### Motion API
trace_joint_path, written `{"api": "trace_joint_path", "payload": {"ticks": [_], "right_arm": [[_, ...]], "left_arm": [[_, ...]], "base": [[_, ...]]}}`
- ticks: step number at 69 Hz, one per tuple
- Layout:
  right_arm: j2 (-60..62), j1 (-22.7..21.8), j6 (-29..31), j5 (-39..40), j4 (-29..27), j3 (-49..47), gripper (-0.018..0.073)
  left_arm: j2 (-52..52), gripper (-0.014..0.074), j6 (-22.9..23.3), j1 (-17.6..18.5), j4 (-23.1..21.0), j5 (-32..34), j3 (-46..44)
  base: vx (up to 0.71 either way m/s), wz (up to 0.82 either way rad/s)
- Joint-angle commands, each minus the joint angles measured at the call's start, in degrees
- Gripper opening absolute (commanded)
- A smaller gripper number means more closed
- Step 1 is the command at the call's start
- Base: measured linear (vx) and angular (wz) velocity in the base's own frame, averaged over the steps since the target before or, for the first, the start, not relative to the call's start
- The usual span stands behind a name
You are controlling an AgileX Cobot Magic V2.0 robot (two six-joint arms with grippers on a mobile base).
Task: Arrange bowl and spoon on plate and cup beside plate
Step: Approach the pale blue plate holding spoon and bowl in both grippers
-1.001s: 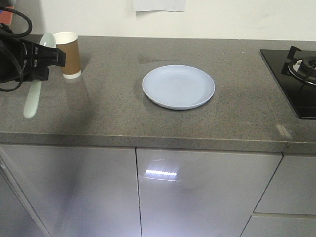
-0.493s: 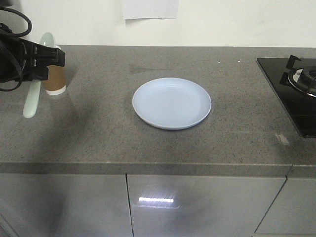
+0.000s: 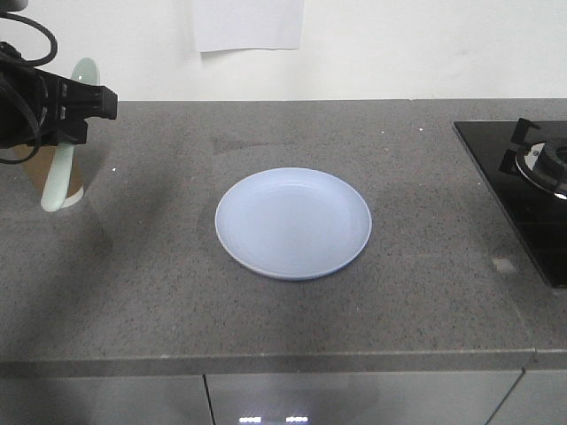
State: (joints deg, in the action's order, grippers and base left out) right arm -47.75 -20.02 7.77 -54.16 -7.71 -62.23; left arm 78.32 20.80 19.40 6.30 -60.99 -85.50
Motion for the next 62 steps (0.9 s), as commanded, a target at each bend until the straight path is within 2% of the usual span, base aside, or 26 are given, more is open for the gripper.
{"api": "trace_joint_path", "payload": {"ticks": [1, 62], "right_arm": [[0.1, -0.2, 0.4, 3.8, -0.3, -1.7, -0.0006], [0.1, -0.2, 0.4, 3.8, -0.3, -1.7, -0.0006]], "left_arm": [[-1.8, -0.0006, 0.2, 0.2, 0.4, 2.9, -1.4], [-1.8, -0.0006, 0.2, 0.2, 0.4, 2.9, -1.4]], "base": [[0.17, -0.04], [0.12, -0.01]]}}
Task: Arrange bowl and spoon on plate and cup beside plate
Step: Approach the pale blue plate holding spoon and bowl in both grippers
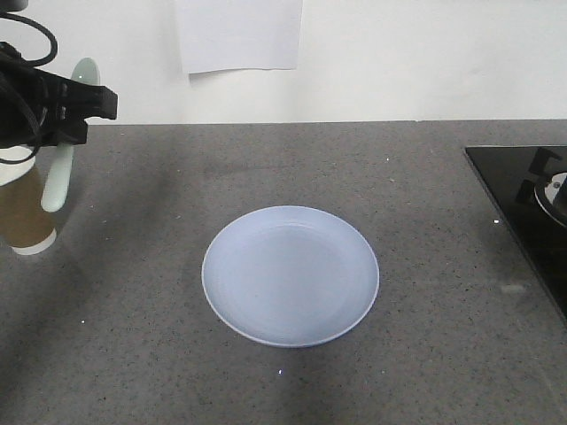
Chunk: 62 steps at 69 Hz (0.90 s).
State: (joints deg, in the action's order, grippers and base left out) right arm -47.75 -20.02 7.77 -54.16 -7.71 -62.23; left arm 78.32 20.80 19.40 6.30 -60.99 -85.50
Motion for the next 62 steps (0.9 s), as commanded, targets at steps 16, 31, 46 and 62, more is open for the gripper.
{"api": "trace_joint_path", "payload": {"ticks": [16, 31, 46, 62], "right_arm": [[0.1, -0.2, 0.4, 3.8, -0.3, -1.7, -0.0006], [0.1, -0.2, 0.4, 3.8, -0.3, -1.7, -0.0006], [0.1, -0.2, 0.4, 3.8, -0.3, -1.7, -0.0006], [0.1, -0.2, 0.4, 3.8, -0.3, -1.7, -0.0006]], "left_arm": [[-1.8, -0.0006, 0.2, 0.2, 0.4, 2.9, -1.4], [-1.8, -0.0006, 0.2, 0.2, 0.4, 2.9, -1.4], [-1.8, -0.0006, 0.2, 0.2, 0.4, 2.9, -1.4], [-1.8, -0.0006, 0.2, 0.2, 0.4, 2.9, -1.4]], "base": [[0.05, 0.04], [0.04, 0.05], [0.03, 0.08], [0.03, 0.1]]}}
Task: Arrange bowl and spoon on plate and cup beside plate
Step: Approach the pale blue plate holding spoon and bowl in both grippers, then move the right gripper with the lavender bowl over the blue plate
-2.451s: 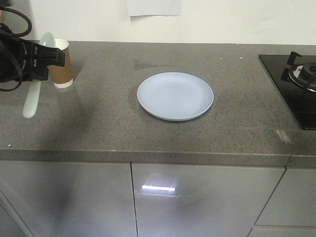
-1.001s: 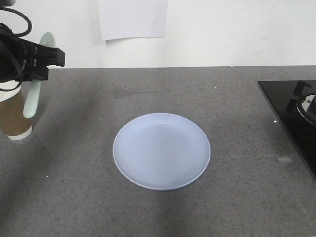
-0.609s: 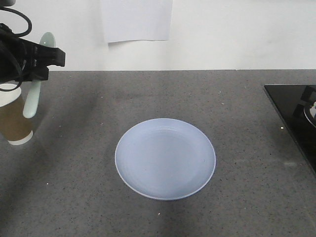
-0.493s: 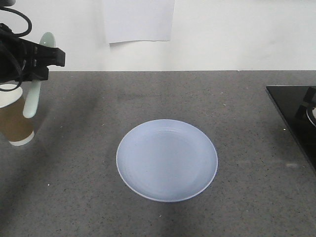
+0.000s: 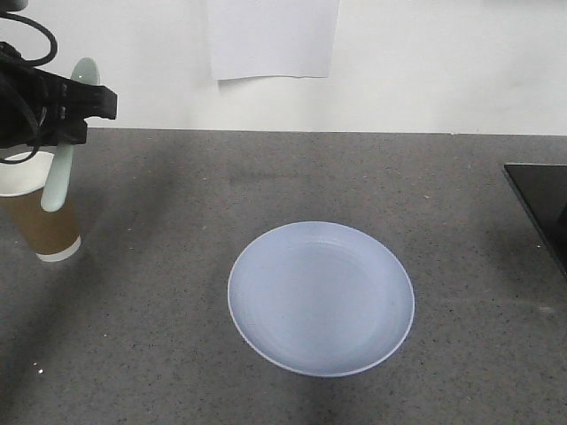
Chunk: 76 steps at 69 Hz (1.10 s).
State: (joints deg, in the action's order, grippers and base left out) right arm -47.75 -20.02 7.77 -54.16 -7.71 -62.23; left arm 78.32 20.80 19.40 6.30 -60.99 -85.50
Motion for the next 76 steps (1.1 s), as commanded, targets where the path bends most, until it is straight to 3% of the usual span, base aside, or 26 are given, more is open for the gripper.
{"api": "trace_joint_path", "payload": {"ticks": [1, 76], "right_arm": [[0.1, -0.2, 0.4, 3.8, -0.3, -1.7, -0.0006], [0.1, -0.2, 0.4, 3.8, -0.3, -1.7, -0.0006]], "left_arm": [[-1.8, -0.0006, 0.2, 0.2, 0.4, 2.9, -1.4], [-1.8, -0.0006, 0.2, 0.2, 0.4, 2.9, -1.4]], "base": [[0.03, 0.1], [0.01, 0.03]]}}
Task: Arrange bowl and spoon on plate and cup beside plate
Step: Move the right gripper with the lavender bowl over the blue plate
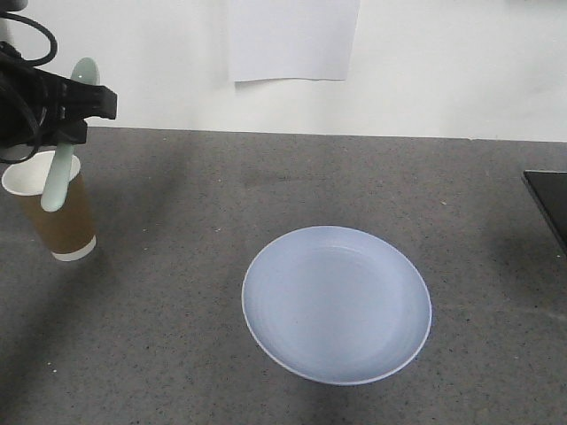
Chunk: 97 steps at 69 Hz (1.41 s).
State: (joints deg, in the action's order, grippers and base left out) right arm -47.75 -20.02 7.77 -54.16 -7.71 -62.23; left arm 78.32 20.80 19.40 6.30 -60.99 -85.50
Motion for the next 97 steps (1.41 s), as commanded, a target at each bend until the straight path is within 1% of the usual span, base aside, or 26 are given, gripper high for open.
{"api": "trace_joint_path", "payload": {"ticks": [1, 97], "right_arm": [[0.1, -0.2, 0.4, 3.8, -0.3, -1.7, -0.0006], [0.1, -0.2, 0.4, 3.8, -0.3, -1.7, -0.0006]], "left_arm": [[-1.8, -0.0006, 0.2, 0.2, 0.4, 2.9, -1.4], [-1.8, -0.0006, 0.2, 0.2, 0.4, 2.9, -1.4]], "base": [[0.0, 0.0], [0.0, 0.0]]}}
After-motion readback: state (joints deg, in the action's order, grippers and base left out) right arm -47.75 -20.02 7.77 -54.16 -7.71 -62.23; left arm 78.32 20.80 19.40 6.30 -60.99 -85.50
